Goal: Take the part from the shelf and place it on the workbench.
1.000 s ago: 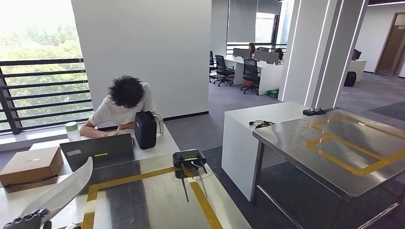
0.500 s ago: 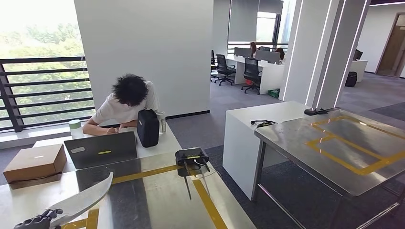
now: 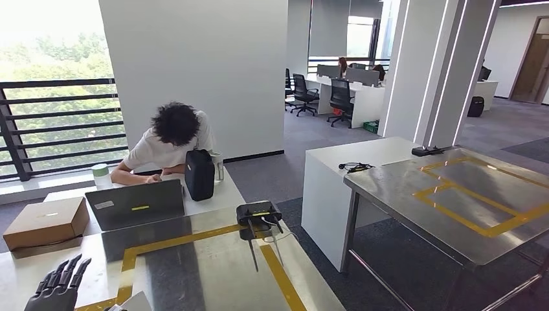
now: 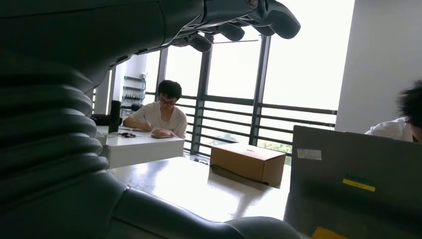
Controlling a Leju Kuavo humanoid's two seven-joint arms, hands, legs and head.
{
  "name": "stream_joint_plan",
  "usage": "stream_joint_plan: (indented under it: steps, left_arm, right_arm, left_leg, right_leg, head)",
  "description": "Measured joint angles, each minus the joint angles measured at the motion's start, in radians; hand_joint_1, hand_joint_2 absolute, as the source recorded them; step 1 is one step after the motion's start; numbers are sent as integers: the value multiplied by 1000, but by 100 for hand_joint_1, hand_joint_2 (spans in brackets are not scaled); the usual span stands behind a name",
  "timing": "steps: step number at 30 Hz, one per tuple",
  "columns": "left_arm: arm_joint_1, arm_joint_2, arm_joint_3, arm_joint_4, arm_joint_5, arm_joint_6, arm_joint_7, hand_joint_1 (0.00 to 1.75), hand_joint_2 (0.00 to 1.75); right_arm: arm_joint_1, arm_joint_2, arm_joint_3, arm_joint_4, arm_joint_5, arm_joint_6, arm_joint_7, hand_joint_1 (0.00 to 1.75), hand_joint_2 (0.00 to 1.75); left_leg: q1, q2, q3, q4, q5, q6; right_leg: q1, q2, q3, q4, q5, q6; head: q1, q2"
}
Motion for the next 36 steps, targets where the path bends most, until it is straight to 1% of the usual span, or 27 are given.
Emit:
stream_joint_plan:
  steps: [4,7,11,12,13,14,15,16,17,18,19,20,21,22,23,24,25,27,28,29,30,32,33,34,35,36]
  left_arm:
    - [-1,-15,0,-4,-11,8,10,0,0]
    - [-6,-24,0,-6,-12,8,10,0,0]
    - [-17,-30,0,-10,-16,7,8,0,0]
    - [-20,-32,0,-12,-17,7,7,0,0]
    - [-23,-34,0,-15,-18,7,6,0,0]
    - [-26,-36,0,-17,-18,7,5,0,0]
    - [-27,-39,0,-17,-18,8,2,0,0]
    - [-28,-40,0,-18,-18,8,1,0,0]
    - [-27,-42,0,-18,-18,8,-1,0,0]
    - [-26,-43,0,-18,-18,8,-2,0,0]
    - [-24,-44,0,-18,-18,9,-3,0,0]
    - [-24,-45,0,-18,-18,8,-4,0,0]
    - [-24,-45,0,-18,-17,8,-4,0,0]
    - [-24,-46,0,-18,-17,9,-4,0,0]
    - [-25,-47,0,-18,-16,9,-4,0,0]
    - [-26,-47,0,-19,-15,10,-4,0,0]
    - [-26,-47,0,-19,-14,11,-4,0,0]
    - [-27,-47,0,-19,-12,14,-5,0,0]
    - [-27,-47,0,-19,-11,16,-6,0,0]
    - [-27,-47,0,-19,-10,19,-7,0,0]
    - [-26,-47,0,-19,-10,22,-7,0,0]
    - [-23,-47,0,-19,-10,25,-8,0,0]
    - [-19,-47,0,-19,-10,27,-8,0,0]
    - [-17,-47,0,-19,-10,28,-8,0,0]
    - [-15,-48,0,-19,-10,30,-8,0,0]
    - [-16,-48,0,-19,-10,32,-8,0,0]
  right_arm:
    - [0,1,0,0,2,0,2,0,0]
    - [0,2,0,0,4,0,4,0,0]
    - [-1,6,0,0,6,1,7,0,0]
    - [-1,6,0,0,6,1,7,0,0]
    - [-1,7,0,0,7,2,7,0,0]
    - [-2,7,0,0,8,2,7,0,0]
    - [-1,7,0,0,9,2,7,0,0]
    - [-1,7,0,0,9,2,7,0,0]
    - [-1,7,0,0,10,2,6,0,0]
    - [0,6,0,0,12,2,7,0,0]
    - [0,6,0,0,13,2,7,0,0]
    - [0,6,0,0,15,2,7,0,0]
    - [0,5,0,0,16,2,7,0,0]
    - [-1,5,0,0,17,2,7,0,0]
    - [-2,5,0,0,18,2,6,0,0]
    - [-2,5,0,0,18,2,6,0,0]
    - [-2,6,-1,0,18,2,7,0,0]
    - [-1,6,-1,0,19,2,7,0,0]
    - [-1,6,-1,0,19,2,8,0,0]
    - [-2,6,-1,0,19,2,8,0,0]
    - [-2,6,-1,0,20,2,9,0,0]
    - [-1,6,-1,0,19,2,11,0,0]
    - [0,6,-1,0,19,2,12,0,0]
    - [0,6,-1,0,18,2,13,0,0]
    - [0,6,-2,0,18,1,13,0,0]
    - [0,6,-3,0,18,1,13,0,0]
  left_leg:
    - [0,0,0,0,0,0]
    - [-4,0,-1,3,-3,4]
    - [-7,0,1,2,-4,12]
    - [-6,0,4,-4,-2,16]
    - [-3,1,7,-10,1,21]
    - [0,2,11,-15,3,25]
    - [1,3,12,-17,4,28]
    - [1,4,12,-17,4,30]
    - [1,4,12,-16,3,30]
    - [1,4,11,-14,2,29]
    - [2,4,11,-11,1,27]
    - [4,4,10,-6,-2,24]
    - [6,3,9,0,-5,19]
    - [6,2,7,8,-9,13]
    - [6,2,4,16,-12,5]
    - [5,1,1,20,-13,-2]
    - [3,0,-1,21,-12,-9]
    - [5,0,-3,19,-9,-23]
    - [6,1,-9,29,-18,-29]
    - [8,1,-22,58,-39,-35]
    - [10,2,-43,107,-71,-40]
    - [13,3,-96,238,-138,-47]
    - [14,3,-113,282,-154,-49]
    - [14,3,-113,293,-152,-49]
    - [14,3,-92,264,-133,-47]
    - [14,3,-53,200,-104,-44]
  right_leg:
    - [0,0,0,0,0,0]
    - [-3,0,1,-2,1,6]
    - [-8,0,3,-4,0,16]
    - [-9,0,3,0,-4,19]
    - [-9,0,-3,15,-14,21]
    - [-9,0,-20,51,-35,24]
    - [-10,0,-49,110,-62,25]
    - [-10,0,-86,180,-90,27]
    - [-10,0,-124,247,-111,28]
    - [-11,0,-149,286,-114,30]
    - [-12,0,-157,288,-99,31]
    - [-14,0,-144,249,-66,33]
    - [-16,-1,-116,183,-28,34]
    - [-16,-1,-89,120,-3,34]
    - [-16,0,-69,73,14,30]
    - [-15,1,-60,49,19,24]
    - [-12,3,-61,48,17,16]
    - [-12,3,-62,46,25,-1]
    - [-13,2,-63,44,29,-9]
    - [-14,1,-64,42,34,-16]
    - [-15,1,-67,41,37,-22]
    - [-14,1,-75,42,42,-27]
    - [-13,1,-79,42,44,-28]
    - [-13,1,-82,42,46,-28]
    - [-13,1,-84,42,49,-26]
    - [-13,1,-85,42,51,-24]
  head:
    - [0,0]
    - [0,0]
    - [-1,0]
    - [-1,0]
    - [0,0]
    - [0,0]
    - [1,0]
    - [2,0]
    - [2,0]
    - [2,0]
    - [3,0]
    - [3,0]
    - [3,0]
    - [3,0]
    - [2,0]
    - [1,0]
    - [0,0]
    - [-1,0]
    - [-2,0]
    - [-3,0]
    - [-4,0]
    - [-6,0]
    - [-6,0]
    - [-7,0]
    - [-7,0]
    - [-7,0]
